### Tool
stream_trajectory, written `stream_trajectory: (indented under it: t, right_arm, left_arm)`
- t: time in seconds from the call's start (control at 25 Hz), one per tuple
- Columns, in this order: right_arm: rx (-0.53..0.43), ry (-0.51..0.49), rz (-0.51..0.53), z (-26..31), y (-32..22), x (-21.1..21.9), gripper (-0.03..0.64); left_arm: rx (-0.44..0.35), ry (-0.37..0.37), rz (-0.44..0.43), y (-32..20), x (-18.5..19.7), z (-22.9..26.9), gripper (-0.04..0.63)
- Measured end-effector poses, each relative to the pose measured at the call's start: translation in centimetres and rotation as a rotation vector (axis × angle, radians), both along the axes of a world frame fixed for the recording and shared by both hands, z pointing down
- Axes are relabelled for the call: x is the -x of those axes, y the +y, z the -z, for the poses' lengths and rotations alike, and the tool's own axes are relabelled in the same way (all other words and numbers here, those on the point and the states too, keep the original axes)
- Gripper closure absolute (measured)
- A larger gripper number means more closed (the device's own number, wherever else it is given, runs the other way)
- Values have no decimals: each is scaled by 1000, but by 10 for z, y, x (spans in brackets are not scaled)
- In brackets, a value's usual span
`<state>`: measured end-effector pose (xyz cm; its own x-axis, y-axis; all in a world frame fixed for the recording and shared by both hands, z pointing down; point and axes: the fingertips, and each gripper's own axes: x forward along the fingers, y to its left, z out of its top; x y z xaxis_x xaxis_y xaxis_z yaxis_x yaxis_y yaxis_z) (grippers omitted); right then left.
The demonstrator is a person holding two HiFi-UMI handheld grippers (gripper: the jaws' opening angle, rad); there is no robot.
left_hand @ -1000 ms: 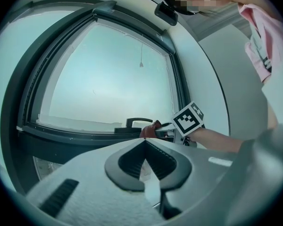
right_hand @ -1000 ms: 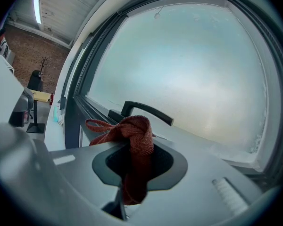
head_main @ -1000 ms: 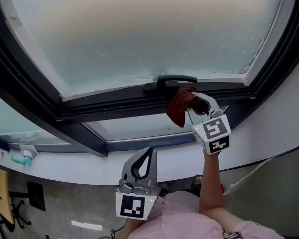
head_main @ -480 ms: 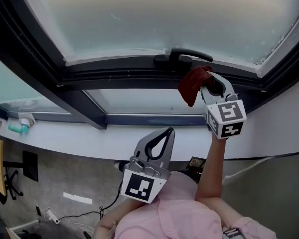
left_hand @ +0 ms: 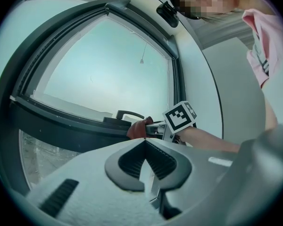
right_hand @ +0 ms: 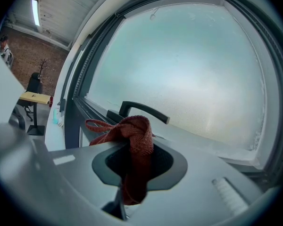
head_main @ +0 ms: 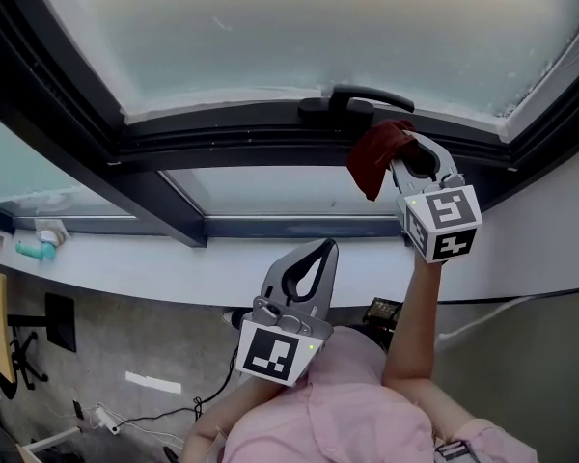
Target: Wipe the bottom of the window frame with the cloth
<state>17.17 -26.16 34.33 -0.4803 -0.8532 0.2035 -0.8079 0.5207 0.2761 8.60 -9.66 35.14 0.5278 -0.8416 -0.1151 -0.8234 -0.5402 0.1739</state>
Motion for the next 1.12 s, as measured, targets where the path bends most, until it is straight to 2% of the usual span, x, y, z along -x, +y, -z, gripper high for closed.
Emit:
stream_trajectory:
  t: [0.24,1.12]
  right_arm:
    - [1,1,-12,-1,-1,-10,551]
    - [15,-27,-61,0,-6,-47,551]
  left_arm:
    - [-4,12,2,1,-4,1,601]
    - [-5,-22,-29,-6,-21,-1,601]
